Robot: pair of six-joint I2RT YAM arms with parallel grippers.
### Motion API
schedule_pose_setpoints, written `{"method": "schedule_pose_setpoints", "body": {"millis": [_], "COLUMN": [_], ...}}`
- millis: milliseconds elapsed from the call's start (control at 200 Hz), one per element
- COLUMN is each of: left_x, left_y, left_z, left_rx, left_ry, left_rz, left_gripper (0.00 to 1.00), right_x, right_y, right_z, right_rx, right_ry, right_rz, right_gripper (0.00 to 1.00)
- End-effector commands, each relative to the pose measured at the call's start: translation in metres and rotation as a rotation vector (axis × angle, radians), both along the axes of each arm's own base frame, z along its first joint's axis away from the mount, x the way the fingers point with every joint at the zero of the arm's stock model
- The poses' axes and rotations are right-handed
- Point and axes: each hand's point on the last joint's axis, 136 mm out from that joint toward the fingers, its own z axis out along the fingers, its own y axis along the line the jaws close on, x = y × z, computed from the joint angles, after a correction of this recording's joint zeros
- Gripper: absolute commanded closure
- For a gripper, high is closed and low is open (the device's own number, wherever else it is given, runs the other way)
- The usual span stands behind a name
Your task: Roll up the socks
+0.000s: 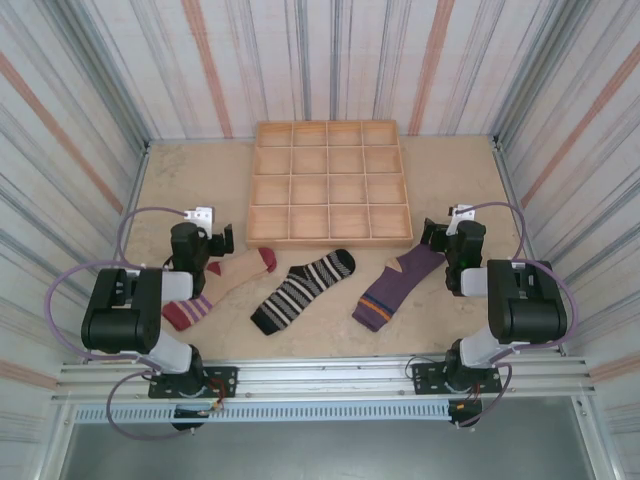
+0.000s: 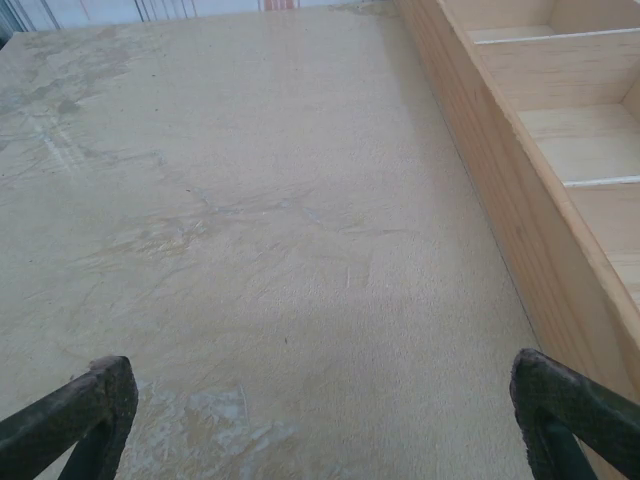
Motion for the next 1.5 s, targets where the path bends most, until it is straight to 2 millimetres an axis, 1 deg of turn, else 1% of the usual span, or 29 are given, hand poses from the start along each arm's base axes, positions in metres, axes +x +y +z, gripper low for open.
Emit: {"method": "schedule_pose_setpoints", "body": {"millis": [0,551,621,701,731,786,842,872,902,937,942,952,957,962,977,982,987,1007,1082,1152,1197,1267,1332,1398,1448,1493], "left_x": [0.005,0.004,0.006,0.007,0.007,0.003,-0.004,-0.008,-0.015,-0.019,-0.023,-0.025,-0.024,-0.028,-0.03,-0.034,-0.033,-0.039,-0.064,-0.089,-0.104,-0.126,-0.144,-0.163,-0.176,-0.186], "left_y": [0.0,0.0,0.003,0.005,0.006,0.01,0.009,0.006,0.002,-0.009,-0.01,-0.014,-0.015,-0.017,-0.023,-0.025,-0.028,-0.035,-0.072,-0.105,-0.123,-0.15,-0.174,-0.19,-0.199,-0.212], "left_z": [0.012,0.012,0.019,0.029,0.038,0.051,0.064,0.073,0.078,0.089,0.086,0.089,0.093,0.089,0.096,0.092,0.097,0.1,0.106,0.108,0.104,0.095,0.085,0.072,0.062,0.057], "left_rx": [0.003,0.001,0.001,0.009,0.017,0.02,-0.04,-0.086,-0.144,-0.213,-0.209,-0.224,-0.237,-0.231,-0.255,-0.248,-0.262,-0.273,-0.319,-0.405,-0.481,-0.607,-0.683,-0.717,-0.75,-0.793], "left_ry": [-0.039,-0.044,-0.045,-0.009,-0.01,0.008,0.04,0.052,0.09,0.114,0.143,0.152,0.142,0.171,0.173,0.202,0.191,0.217,0.305,0.383,0.439,0.541,0.631,0.712,0.759,0.783], "left_rz": [0.007,0.008,0.026,0.044,0.057,0.096,0.117,0.124,0.144,0.14,0.137,0.137,0.138,0.135,0.137,0.134,0.138,0.141,0.095,0.071,0.066,0.062,0.054,0.07,0.106,0.112], "left_gripper": [0.01,0.01,0.01,0.01,0.01,0.01,0.02,0.04,0.06,0.09,0.1,0.1,0.1,0.1,0.11,0.11,0.11,0.11,0.1,0.1,0.13,0.16,0.16,0.17,0.19,0.2], "right_x": [0.004,0.004,0.004,0.004,0.003,0.002,-0.002,-0.003,-0.007,-0.01,-0.011,-0.013,-0.014,-0.015,-0.017,-0.018,-0.018,-0.022,-0.038,-0.054,-0.065,-0.08,-0.095,-0.108,-0.118,-0.126], "right_y": [0.0,0.0,-0.001,-0.001,-0.001,-0.004,-0.001,0.0,0.0,0.003,0.002,0.003,0.004,0.004,0.005,0.004,0.005,0.007,0.019,0.041,0.059,0.075,0.092,0.104,0.11,0.113], "right_z": [0.004,0.004,0.006,0.018,0.022,0.032,0.038,0.043,0.045,0.049,0.049,0.05,0.049,0.049,0.051,0.052,0.053,0.054,0.059,0.064,0.066,0.072,0.077,0.08,0.079,0.077], "right_rx": [0.0,0.002,-0.003,-0.008,-0.013,-0.036,-0.046,-0.047,-0.046,-0.043,-0.044,-0.042,-0.042,-0.04,-0.037,-0.034,-0.032,-0.03,-0.041,0.027,0.078,0.09,0.103,0.1,0.087,0.087], "right_ry": [-0.007,-0.008,-0.009,-0.015,-0.005,0.023,0.083,0.107,0.148,0.188,0.195,0.21,0.219,0.226,0.246,0.252,0.256,0.287,0.372,0.433,0.47,0.491,0.505,0.516,0.525,0.537], "right_rz": [0.005,0.005,-0.001,0.0,-0.007,-0.04,-0.044,-0.059,-0.086,-0.104,-0.11,-0.115,-0.117,-0.125,-0.139,-0.146,-0.15,-0.161,-0.19,-0.154,-0.096,-0.061,-0.004,0.042,0.064,0.073], "right_gripper": [0.01,0.01,0.01,0.01,0.01,0.01,0.01,0.01,0.01,0.01,0.01,0.01,0.01,0.01,0.01,0.01,0.01,0.01,0.01,0.01,0.01,0.01,0.01,0.01,0.01,0.01]}}
